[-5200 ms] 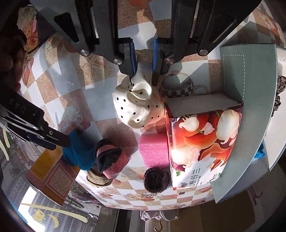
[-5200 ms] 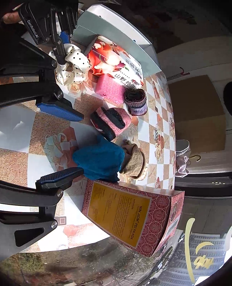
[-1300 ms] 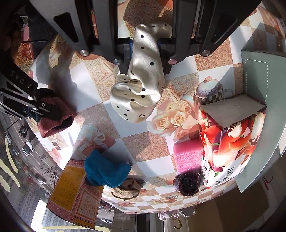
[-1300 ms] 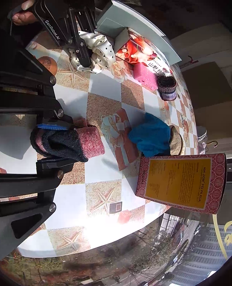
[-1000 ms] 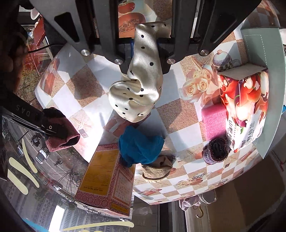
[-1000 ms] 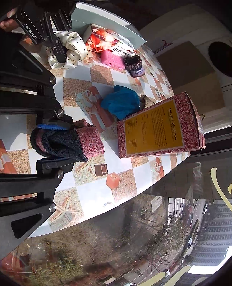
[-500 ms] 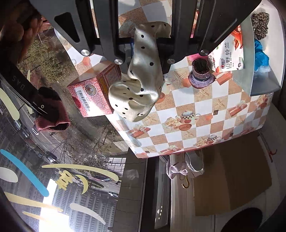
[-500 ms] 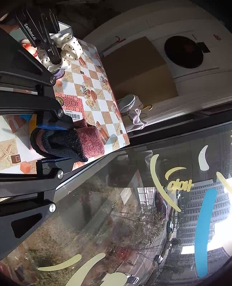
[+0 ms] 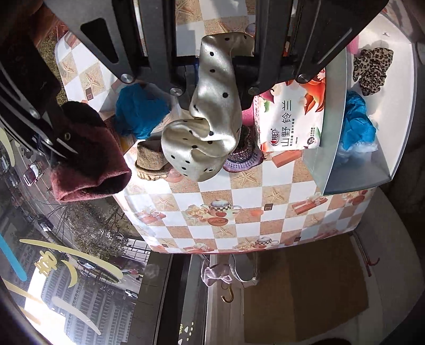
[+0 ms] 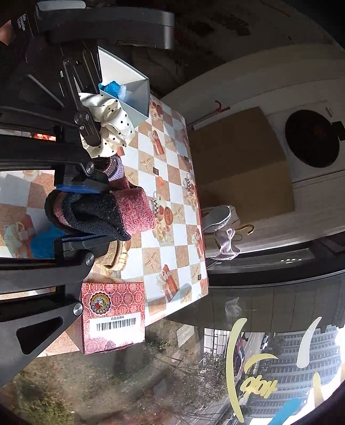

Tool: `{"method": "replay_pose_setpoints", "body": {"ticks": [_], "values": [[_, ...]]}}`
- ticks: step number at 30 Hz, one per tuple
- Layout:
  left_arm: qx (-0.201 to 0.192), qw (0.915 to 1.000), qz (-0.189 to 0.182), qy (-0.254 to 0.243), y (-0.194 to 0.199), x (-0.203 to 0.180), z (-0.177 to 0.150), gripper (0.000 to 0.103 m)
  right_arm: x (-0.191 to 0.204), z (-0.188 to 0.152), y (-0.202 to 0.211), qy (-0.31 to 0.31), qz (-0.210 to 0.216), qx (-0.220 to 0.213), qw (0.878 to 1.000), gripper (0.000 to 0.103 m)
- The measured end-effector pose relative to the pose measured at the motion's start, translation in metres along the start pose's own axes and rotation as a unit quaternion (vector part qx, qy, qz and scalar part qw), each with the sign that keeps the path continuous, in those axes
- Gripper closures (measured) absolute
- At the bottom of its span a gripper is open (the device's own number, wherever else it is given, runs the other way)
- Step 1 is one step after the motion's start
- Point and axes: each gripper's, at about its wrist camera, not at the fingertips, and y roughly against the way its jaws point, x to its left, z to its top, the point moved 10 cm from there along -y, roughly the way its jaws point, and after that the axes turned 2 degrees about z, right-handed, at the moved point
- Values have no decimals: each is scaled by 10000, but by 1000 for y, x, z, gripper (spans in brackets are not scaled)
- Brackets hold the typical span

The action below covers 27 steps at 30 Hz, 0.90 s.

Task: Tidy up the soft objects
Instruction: 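Carry the polka-dot fabric over the white box with the left tool while the right tool carries the sock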

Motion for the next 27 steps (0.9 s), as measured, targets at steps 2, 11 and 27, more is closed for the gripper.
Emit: {"method": "replay_pose_setpoints", "body": {"ticks": [2, 11, 27], "values": [[81, 9999, 32, 85, -1, 10, -9, 86, 11, -10, -7, 46, 88, 156, 9998, 79], [270, 9985, 258, 389, 9, 53, -45, 86, 60, -47, -18, 323, 476, 609, 9965, 79], [142, 9917, 570, 1141, 41, 147, -78, 86, 160, -74, -29, 1091, 1060, 973, 9836, 79]]}}
